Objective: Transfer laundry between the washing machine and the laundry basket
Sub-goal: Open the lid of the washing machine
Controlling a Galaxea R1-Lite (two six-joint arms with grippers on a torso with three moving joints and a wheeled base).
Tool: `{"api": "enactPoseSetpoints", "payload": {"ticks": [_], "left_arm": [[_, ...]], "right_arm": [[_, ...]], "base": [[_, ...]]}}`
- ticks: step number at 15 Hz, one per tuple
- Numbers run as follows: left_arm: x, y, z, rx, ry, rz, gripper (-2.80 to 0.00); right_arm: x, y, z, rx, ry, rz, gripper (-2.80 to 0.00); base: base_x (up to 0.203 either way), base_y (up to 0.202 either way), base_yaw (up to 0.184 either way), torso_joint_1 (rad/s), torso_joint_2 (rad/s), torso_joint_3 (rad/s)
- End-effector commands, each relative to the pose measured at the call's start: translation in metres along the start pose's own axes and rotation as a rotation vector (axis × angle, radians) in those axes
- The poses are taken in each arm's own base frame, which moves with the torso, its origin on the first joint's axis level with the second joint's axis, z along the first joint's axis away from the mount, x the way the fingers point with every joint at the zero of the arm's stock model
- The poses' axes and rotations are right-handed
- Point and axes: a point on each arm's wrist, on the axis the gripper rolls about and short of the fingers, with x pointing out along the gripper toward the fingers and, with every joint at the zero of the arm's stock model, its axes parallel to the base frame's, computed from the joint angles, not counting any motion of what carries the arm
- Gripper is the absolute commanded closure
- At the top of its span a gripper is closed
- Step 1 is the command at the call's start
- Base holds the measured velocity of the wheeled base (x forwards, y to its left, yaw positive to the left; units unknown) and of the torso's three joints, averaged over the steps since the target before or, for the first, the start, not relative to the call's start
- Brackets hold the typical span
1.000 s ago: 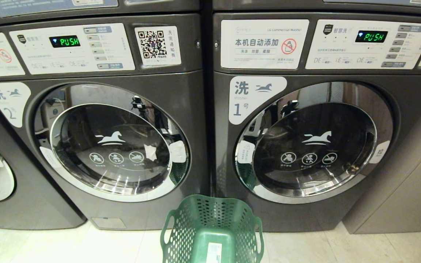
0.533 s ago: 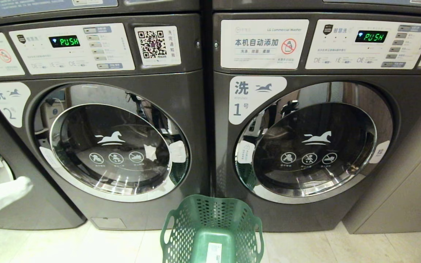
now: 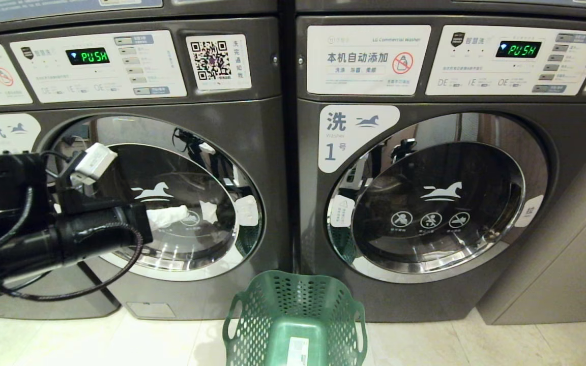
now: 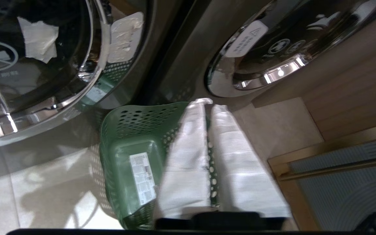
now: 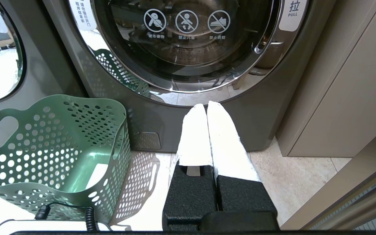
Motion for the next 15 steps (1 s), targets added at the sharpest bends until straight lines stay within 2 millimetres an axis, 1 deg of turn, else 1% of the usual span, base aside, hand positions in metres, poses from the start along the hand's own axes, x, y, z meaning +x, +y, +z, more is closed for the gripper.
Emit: {"api": "enactPoseSetpoints", "payload": {"ticks": [1,3,5,8,11,13,15], "left_arm": [[0.026,0.015,-0.017,-0.035,0.074,0.050,-2.80],[0.033,0.020,-0.028,-0.038,0.079,0.112,-2.80],[0.041,0.021,-0.038,-0.020,0.065,0.104,-2.80],[0.064,0.032,-0.053,0.011,0.030,0.087,-2.80],[0.089,0.040,-0.064,0.089,-0.055,0.077,-2.80],[0.099,0.045,-0.071,0.146,-0.071,0.093,-2.80],[0.107,0.047,-0.076,0.156,-0.076,0.116,-2.80]], "right_arm": [[0.000,0.000,0.000,0.000,0.001,0.001,0.00],[0.000,0.000,0.000,0.000,0.001,0.001,0.00],[0.000,0.000,0.000,0.000,0.001,0.001,0.00],[0.000,0.000,0.000,0.000,0.001,0.001,0.00],[0.000,0.000,0.000,0.000,0.001,0.001,0.00],[0.000,0.000,0.000,0.000,0.001,0.001,0.00],[0.000,0.000,0.000,0.000,0.001,0.001,0.00]], "base": [[0.000,0.000,0.000,0.000,0.00,0.000],[0.000,0.000,0.000,0.000,0.00,0.000],[0.000,0.000,0.000,0.000,0.00,0.000],[0.000,0.000,0.000,0.000,0.00,0.000],[0.000,0.000,0.000,0.000,0.00,0.000],[0.000,0.000,0.000,0.000,0.00,0.000],[0.000,0.000,0.000,0.000,0.00,0.000]]}}
